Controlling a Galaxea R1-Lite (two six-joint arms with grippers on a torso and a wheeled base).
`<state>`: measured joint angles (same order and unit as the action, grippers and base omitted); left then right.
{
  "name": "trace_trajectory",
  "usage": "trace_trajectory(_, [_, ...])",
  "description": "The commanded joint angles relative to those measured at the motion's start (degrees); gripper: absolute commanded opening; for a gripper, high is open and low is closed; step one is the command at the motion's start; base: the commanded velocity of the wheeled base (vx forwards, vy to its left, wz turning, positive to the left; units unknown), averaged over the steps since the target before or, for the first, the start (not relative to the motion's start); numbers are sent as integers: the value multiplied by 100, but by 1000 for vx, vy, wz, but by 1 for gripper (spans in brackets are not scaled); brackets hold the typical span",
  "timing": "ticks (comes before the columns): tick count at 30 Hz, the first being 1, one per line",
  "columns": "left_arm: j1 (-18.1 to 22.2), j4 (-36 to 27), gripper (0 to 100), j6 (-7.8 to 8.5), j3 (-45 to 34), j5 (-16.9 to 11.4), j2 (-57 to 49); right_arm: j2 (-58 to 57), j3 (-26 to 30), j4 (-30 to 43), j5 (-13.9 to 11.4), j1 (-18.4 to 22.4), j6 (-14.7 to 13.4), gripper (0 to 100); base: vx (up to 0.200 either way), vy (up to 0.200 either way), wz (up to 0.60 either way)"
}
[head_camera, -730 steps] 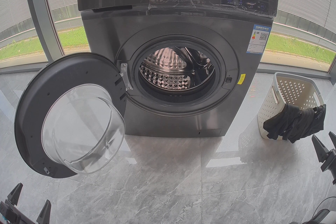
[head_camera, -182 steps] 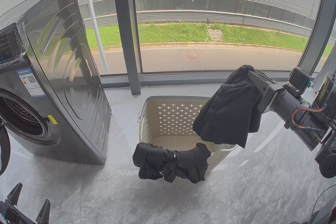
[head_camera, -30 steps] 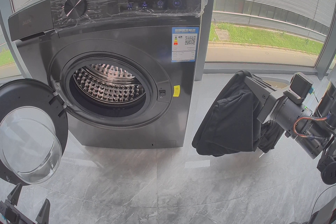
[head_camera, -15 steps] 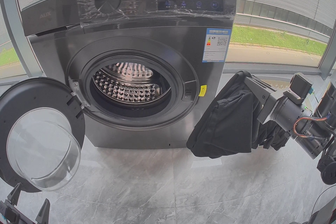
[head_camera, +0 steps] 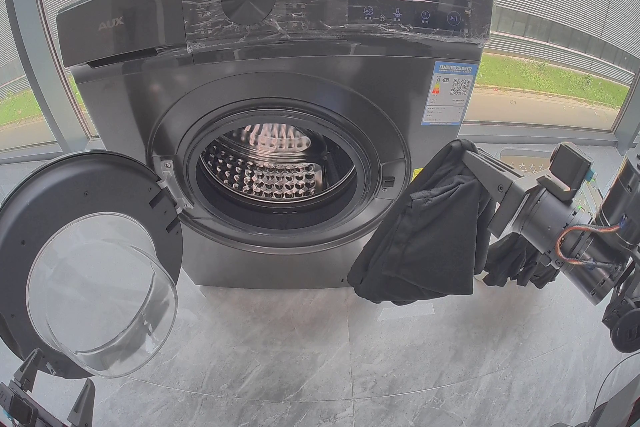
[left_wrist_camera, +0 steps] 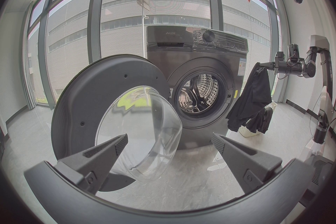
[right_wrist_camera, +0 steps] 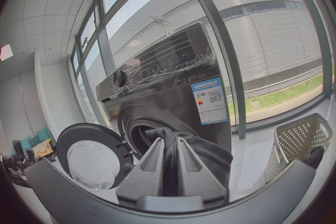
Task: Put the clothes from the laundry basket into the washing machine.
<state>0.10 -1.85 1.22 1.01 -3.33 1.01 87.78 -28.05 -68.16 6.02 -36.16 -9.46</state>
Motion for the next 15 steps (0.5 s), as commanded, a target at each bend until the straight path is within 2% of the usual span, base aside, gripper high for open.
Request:
trace_trajectory(1, [-1, 1, 100, 1, -101, -1, -101, 11, 37, -5, -5, -49, -3, 0, 0, 0, 0])
trace_trajectory(10, [-1, 1, 100, 1, -101, -1, -101, 37, 195, -13, -13, -102, 14, 0, 0, 0, 0])
trace_trajectory(15, [-1, 1, 100, 1, -101, -1, -101, 37, 247, -13, -5, -111, 14, 0, 0, 200, 0])
